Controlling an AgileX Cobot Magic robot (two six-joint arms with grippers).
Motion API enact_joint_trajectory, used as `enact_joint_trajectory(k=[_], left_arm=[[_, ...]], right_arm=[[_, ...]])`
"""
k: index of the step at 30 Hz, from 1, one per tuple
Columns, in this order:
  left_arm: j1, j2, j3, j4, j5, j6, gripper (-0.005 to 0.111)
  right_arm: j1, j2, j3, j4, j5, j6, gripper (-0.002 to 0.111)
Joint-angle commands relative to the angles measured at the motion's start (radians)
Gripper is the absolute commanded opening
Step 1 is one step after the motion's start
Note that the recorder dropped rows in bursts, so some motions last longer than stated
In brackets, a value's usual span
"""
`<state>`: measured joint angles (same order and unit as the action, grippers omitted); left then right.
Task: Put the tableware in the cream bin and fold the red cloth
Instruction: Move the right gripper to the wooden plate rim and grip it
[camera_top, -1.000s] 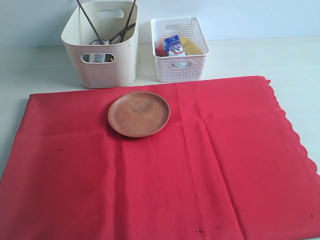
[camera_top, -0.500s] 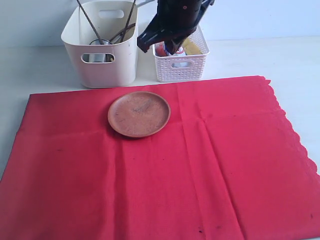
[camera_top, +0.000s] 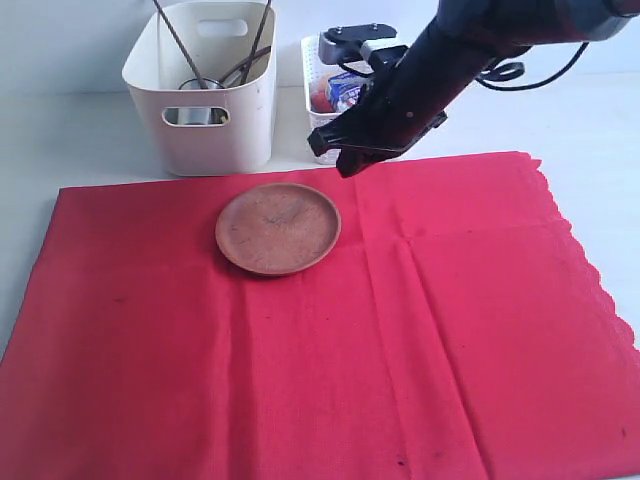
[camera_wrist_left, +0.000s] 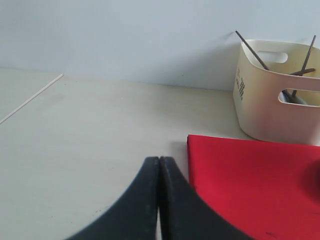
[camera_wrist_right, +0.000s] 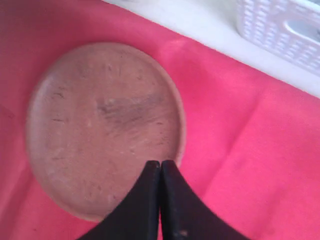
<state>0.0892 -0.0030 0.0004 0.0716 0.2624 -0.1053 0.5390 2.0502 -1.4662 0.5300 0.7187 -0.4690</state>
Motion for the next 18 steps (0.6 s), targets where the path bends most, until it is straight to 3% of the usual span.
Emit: enact_joint_trajectory(k=[1, 6, 7, 8, 10, 12, 18], left_arm=[[0.004, 0.003, 0.000, -0.003, -0.004, -0.002, 0.002], [0.004, 0.003, 0.000, -0.003, -0.004, -0.002, 0.002], [0.004, 0.003, 0.000, -0.003, -0.004, -0.002, 0.002], [0.004, 0.003, 0.000, -0.003, -0.004, -0.002, 0.002], [0.004, 0.003, 0.000, -0.003, -0.004, -0.002, 0.002], [0.004, 0.003, 0.000, -0.003, -0.004, -0.002, 0.002], [0.004, 0.003, 0.000, -0.003, -0.004, -0.002, 0.002]], right_arm=[[-0.053, 0.088, 0.010, 0.358, 0.019, -0.167, 0.000], [-0.061, 0.148, 0.010, 0.345, 0.017, -0.026, 0.004], [-0.061, 0.148, 0.010, 0.328, 0.012, -0.007, 0.009], [-0.061, 0.148, 0.010, 0.271, -0.015, 0.052, 0.023], [-0.061, 0.148, 0.010, 0.196, -0.034, 0.092, 0.039], [-0.061, 0.148, 0.010, 0.173, -0.032, 0.104, 0.049], [-0.044, 0.148, 0.010, 0.174, -0.013, 0.068, 0.053]])
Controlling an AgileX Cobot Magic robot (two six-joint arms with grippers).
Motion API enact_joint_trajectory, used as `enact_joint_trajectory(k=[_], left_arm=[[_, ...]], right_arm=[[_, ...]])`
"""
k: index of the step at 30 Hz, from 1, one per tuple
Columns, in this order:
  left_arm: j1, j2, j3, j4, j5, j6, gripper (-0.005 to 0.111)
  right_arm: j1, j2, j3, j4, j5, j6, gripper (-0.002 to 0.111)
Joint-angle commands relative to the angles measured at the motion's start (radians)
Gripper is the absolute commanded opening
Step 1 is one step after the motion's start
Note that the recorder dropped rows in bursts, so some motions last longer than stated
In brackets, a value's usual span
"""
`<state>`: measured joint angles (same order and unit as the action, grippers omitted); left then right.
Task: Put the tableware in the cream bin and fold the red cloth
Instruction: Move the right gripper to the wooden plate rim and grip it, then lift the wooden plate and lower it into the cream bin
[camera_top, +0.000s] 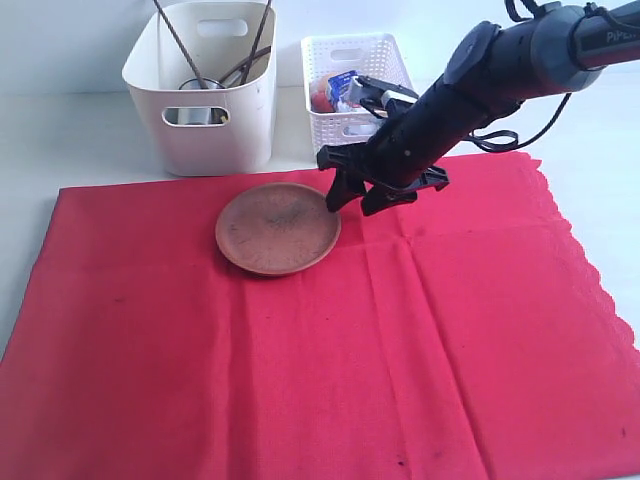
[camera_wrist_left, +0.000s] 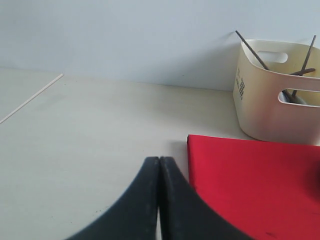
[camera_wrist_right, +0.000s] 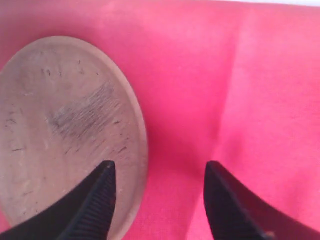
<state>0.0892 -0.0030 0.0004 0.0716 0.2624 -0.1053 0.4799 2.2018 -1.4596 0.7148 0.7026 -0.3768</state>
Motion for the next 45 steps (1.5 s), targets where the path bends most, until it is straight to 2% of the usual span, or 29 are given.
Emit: enact_joint_trajectory(k=[1, 7, 11, 13, 15, 21, 22, 30, 36, 42, 45], left_arm=[[0.004, 0.003, 0.000, -0.003, -0.004, -0.002, 0.002], [0.004, 0.003, 0.000, -0.003, -0.004, -0.002, 0.002], [0.004, 0.003, 0.000, -0.003, -0.004, -0.002, 0.002], [0.004, 0.003, 0.000, -0.003, -0.004, -0.002, 0.002], [0.004, 0.003, 0.000, -0.003, -0.004, -0.002, 0.002], [0.004, 0.003, 0.000, -0.003, -0.004, -0.002, 0.002], [0.004, 0.003, 0.000, -0.003, -0.004, -0.002, 0.002], [0.004, 0.003, 0.000, -0.003, -0.004, -0.002, 0.002], [0.004, 0.003, 0.000, -0.003, -0.004, -0.002, 0.002], [0.004, 0.003, 0.000, -0.003, -0.004, -0.002, 0.002], [0.004, 0.003, 0.000, -0.003, -0.004, -0.002, 0.002]], right_arm=[[0.028, -0.004, 0.004, -0.009, -0.002, -0.040, 0.053], [0.072, 0.011, 0.004, -0.016, -0.084, -0.068, 0.053], [0.072, 0.042, 0.004, -0.014, -0.049, -0.068, 0.052], [0.075, 0.052, 0.004, -0.012, -0.025, -0.074, 0.049], [0.078, 0.053, 0.004, -0.012, -0.016, -0.103, 0.040], [0.076, 0.027, -0.001, -0.012, -0.018, -0.085, 0.002], [0.073, 0.015, -0.006, -0.012, -0.005, -0.082, 0.000], [0.055, -0.113, -0.102, -0.009, 0.101, -0.038, 0.000], [0.055, -0.143, -0.238, 0.101, 0.101, -0.034, 0.000], [0.055, -0.084, -0.350, 0.287, -0.097, -0.036, 0.000], [0.057, -0.026, -0.382, 0.317, -0.231, -0.043, 0.000]])
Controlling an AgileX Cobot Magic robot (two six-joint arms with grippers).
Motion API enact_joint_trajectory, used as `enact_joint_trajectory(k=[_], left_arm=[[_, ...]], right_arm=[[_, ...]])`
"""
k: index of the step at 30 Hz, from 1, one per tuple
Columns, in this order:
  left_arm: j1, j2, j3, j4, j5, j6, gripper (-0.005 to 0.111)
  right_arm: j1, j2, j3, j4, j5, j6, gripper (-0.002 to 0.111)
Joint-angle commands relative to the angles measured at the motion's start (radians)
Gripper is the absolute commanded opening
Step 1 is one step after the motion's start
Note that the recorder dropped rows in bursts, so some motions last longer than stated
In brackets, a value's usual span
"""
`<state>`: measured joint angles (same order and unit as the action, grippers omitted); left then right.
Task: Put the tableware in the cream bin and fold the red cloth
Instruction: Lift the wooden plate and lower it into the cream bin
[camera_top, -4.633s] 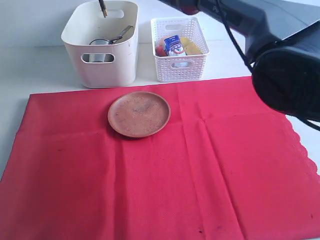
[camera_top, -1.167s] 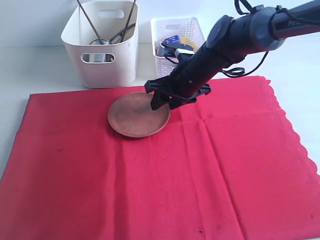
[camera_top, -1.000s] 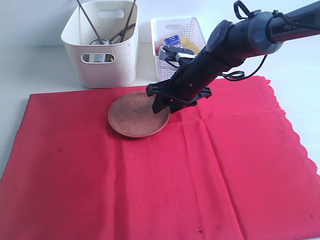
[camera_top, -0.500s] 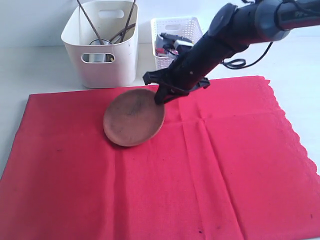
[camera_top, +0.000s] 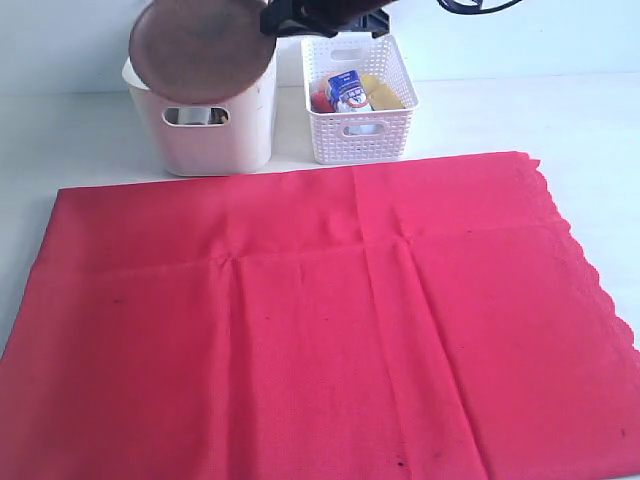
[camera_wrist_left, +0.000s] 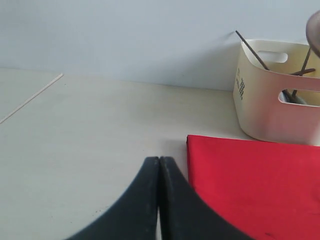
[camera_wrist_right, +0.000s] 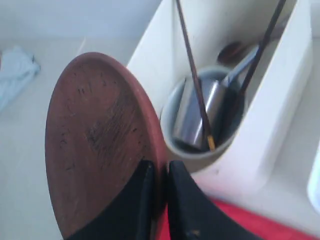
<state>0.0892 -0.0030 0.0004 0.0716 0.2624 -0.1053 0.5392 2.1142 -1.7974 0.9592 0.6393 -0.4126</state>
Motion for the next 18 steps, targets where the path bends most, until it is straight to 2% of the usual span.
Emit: enact_joint_trajectory(k=[1, 4, 13, 15, 18], left_arm=[[0.004, 0.003, 0.000, -0.003, -0.004, -0.002, 0.002], [0.004, 0.003, 0.000, -0.003, -0.004, -0.002, 0.002], [0.004, 0.003, 0.000, -0.003, -0.004, -0.002, 0.002], [0.004, 0.003, 0.000, -0.003, -0.004, -0.002, 0.002], [0.004, 0.003, 0.000, -0.003, -0.004, -0.002, 0.002]], right_arm=[[0.002, 0.088, -0.053, 0.094, -0.200, -0.007, 0.000], [0.006, 0.165, -0.096, 0.188, -0.248, -0.022, 0.000], [0.025, 0.318, -0.264, 0.214, -0.207, -0.060, 0.001], [0.031, 0.320, -0.266, 0.207, -0.216, -0.058, 0.008], [0.043, 0.320, -0.266, 0.207, -0.225, -0.058, 0.026]])
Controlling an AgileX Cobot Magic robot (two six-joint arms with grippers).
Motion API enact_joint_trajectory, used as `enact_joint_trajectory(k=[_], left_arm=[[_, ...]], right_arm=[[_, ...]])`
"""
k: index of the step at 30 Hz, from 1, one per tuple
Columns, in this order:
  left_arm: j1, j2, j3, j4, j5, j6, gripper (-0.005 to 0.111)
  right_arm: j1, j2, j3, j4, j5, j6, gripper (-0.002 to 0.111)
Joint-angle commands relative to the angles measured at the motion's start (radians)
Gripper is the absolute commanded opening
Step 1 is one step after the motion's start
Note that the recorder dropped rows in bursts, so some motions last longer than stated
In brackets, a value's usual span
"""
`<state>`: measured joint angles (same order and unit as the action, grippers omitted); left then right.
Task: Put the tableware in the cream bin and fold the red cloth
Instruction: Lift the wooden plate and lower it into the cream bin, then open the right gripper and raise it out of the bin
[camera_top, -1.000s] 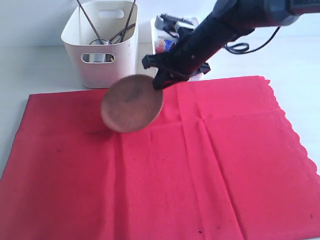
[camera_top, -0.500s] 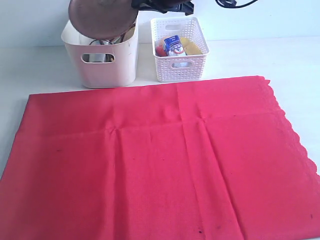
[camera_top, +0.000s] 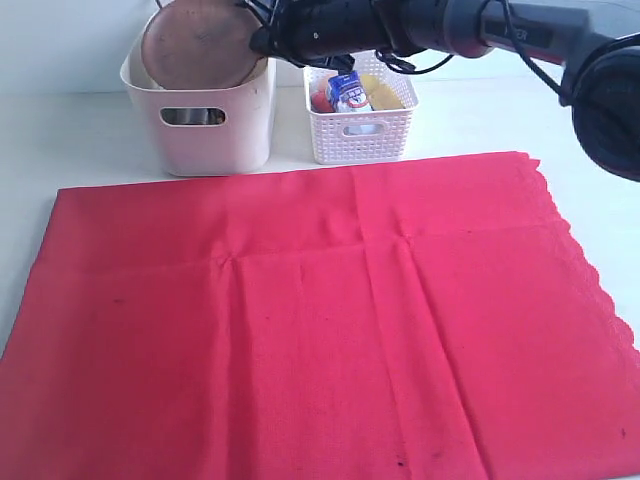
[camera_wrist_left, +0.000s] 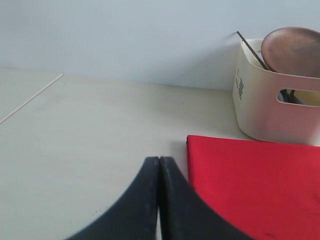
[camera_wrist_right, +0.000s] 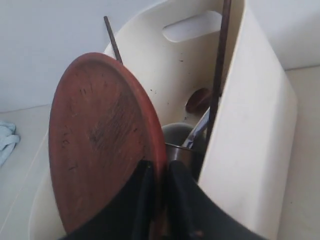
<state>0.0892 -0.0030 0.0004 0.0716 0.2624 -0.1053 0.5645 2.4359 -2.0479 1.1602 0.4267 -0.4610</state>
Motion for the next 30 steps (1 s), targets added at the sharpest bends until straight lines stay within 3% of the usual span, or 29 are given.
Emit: enact_joint_trajectory(k=[1, 4, 7, 10, 17, 21, 30], left_arm=[[0.004, 0.003, 0.000, -0.003, -0.004, -0.002, 0.002], [0.004, 0.003, 0.000, -0.003, -0.004, -0.002, 0.002], [0.004, 0.003, 0.000, -0.003, -0.004, -0.002, 0.002], [0.004, 0.003, 0.000, -0.003, -0.004, -0.002, 0.002], [0.004, 0.003, 0.000, -0.003, -0.004, -0.002, 0.002], [0.004, 0.003, 0.000, -0.003, -0.004, -0.002, 0.002], [0.004, 0.003, 0.000, -0.003, -0.004, -0.002, 0.002]], right_arm=[[0.020, -0.004, -0.016, 0.006, -0.010, -0.009, 0.034], [0.022, -0.027, -0.016, -0.033, 0.030, -0.012, 0.053], [-0.004, -0.075, -0.016, -0.161, 0.132, -0.027, 0.055], [-0.037, -0.142, -0.016, -0.318, 0.271, 0.054, 0.044], [-0.049, -0.329, 0.008, -0.920, 0.609, 0.294, 0.000], [-0.051, -0.446, 0.139, -1.043, 0.592, 0.329, 0.000], [-0.055, -0.629, 0.466, -1.039, 0.390, 0.286, 0.000]])
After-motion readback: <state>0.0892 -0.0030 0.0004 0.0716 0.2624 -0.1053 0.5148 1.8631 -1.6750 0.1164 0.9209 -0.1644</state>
